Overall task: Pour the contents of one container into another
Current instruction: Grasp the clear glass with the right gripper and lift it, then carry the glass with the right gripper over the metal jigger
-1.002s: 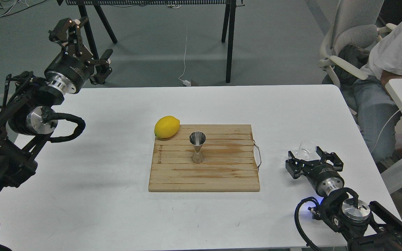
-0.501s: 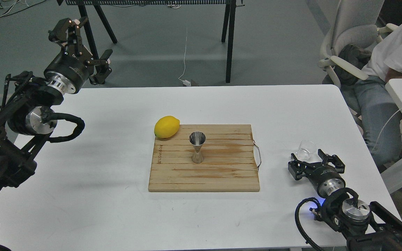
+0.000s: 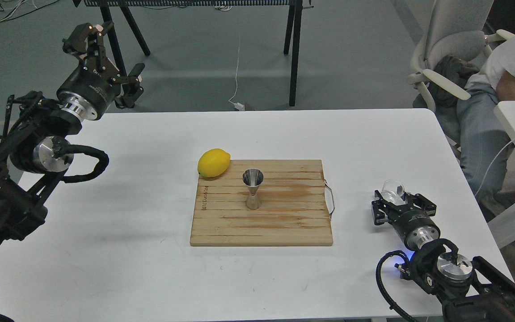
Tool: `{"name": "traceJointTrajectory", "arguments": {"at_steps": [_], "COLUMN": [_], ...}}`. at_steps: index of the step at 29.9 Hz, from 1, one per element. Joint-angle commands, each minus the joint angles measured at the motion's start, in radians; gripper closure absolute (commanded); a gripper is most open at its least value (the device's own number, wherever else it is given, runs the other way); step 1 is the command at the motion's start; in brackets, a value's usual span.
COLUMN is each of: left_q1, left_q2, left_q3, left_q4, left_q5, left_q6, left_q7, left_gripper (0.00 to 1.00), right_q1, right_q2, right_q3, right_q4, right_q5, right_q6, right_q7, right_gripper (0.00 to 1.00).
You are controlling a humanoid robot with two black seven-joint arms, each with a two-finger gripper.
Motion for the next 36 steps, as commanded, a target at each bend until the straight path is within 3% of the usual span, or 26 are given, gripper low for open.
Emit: {"name": "traceJointTrajectory", "arguments": {"at_steps": [1, 9, 14, 19, 36], "left_q1": [0.0, 0.0, 0.0, 0.0, 0.001], "left_q2": [0.001, 0.006, 0.008, 0.008, 0.009], "left_q3": [0.0, -0.002, -0.002, -0.002, -0.006], "left_q4": [0.0, -0.008, -0.009, -0.009, -0.008], "left_q5": [0.0, 0.0, 0.0, 0.002, 0.003], "left_q6": [0.0, 0.0, 0.0, 0.0, -0.004], "left_q7": [0.0, -0.001, -0.001, -0.001, -0.003], "left_gripper": [0.0, 0.0, 0.0, 0.0, 0.0], "right_q1": [0.001, -0.025, -0.023, 0.012, 0.227], "right_q2": [0.003, -0.019, -0.117, -0.131, -0.048], "right_q3": [0.0, -0.014, -0.021, -0.054, -0.222], "right_q4": [0.003, 0.167, 0.322, 0.428, 0.466], "right_q5": [0.0, -0.003, -0.003, -0.046, -0.278], "right_q6": [0.003, 0.0, -0.018, -0.099, -0.297], "right_q7": [-0.001, -0.004, -0.004, -0.004, -0.003], "right_gripper": [0.51, 0.54, 0.55, 0.55, 0.57]}}
